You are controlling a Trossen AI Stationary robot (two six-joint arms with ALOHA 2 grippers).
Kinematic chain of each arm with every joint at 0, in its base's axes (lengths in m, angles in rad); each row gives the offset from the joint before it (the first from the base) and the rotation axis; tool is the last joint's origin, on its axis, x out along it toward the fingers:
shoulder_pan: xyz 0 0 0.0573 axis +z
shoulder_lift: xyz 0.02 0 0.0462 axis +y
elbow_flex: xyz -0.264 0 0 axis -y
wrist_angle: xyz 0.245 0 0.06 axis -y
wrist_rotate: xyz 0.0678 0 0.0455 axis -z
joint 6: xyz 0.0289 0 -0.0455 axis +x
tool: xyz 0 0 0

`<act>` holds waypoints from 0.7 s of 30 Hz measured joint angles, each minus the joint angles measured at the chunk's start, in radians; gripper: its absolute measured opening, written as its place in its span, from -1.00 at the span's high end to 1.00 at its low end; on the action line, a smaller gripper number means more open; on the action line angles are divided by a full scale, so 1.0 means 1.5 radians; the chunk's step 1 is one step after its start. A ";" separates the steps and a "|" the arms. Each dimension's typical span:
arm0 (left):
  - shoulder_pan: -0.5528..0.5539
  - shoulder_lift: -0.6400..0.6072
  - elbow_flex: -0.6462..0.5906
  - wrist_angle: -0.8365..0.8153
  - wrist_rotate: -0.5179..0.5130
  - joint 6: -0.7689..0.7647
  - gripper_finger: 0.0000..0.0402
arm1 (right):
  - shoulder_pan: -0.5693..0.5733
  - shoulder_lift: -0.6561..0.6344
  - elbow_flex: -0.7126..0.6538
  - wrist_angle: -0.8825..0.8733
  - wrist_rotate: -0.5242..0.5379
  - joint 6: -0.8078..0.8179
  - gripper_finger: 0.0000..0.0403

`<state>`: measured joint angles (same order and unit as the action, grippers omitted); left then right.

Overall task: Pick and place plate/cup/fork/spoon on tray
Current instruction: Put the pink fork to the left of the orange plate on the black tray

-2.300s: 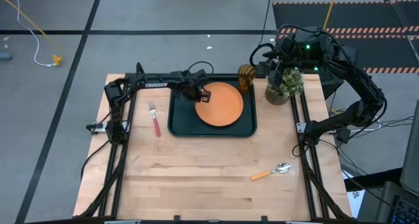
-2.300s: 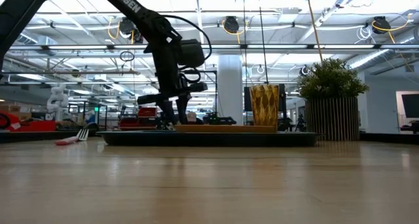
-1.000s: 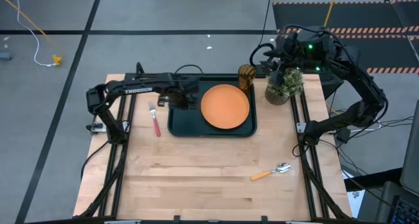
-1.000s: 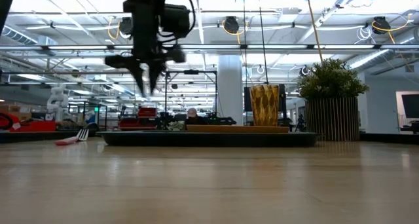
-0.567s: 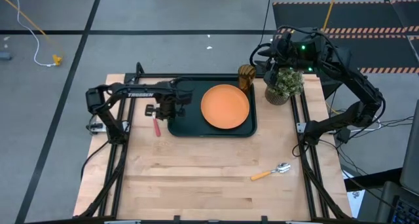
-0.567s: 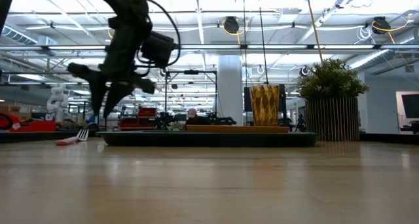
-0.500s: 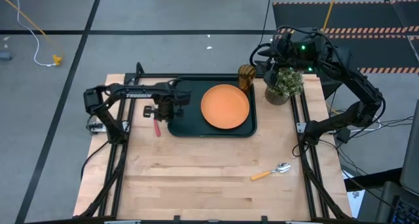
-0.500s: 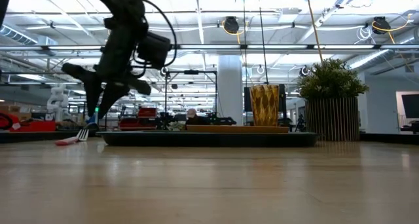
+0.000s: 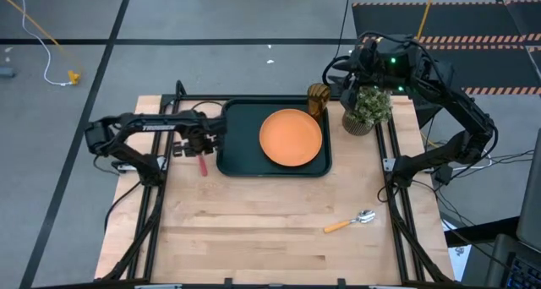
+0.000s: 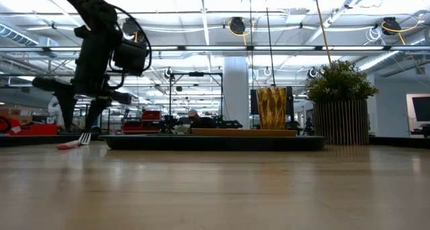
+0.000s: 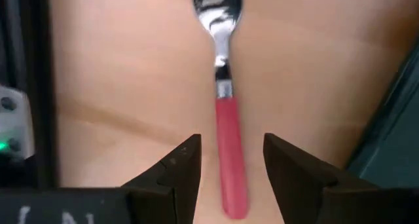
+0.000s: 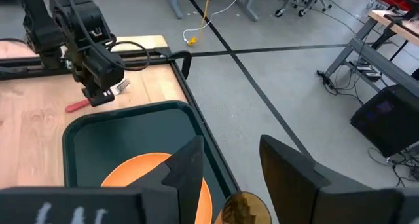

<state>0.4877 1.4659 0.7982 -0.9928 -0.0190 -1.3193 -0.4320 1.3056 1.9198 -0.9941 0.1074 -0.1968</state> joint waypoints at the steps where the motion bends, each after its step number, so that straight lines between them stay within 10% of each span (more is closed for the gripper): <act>1: 0.005 0.001 -0.009 0.022 -0.001 0.000 0.17 | 0.000 0.000 0.000 0.003 0.000 0.000 0.29; 21: 0.050 -0.001 -0.093 0.137 -0.051 -0.054 0.19 | 0.000 0.000 0.000 0.007 -0.002 0.054 0.29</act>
<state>0.5633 1.4644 0.6592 -0.7874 -0.0950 -1.4006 -0.4320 1.3056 1.9198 -0.9829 0.1047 -0.1164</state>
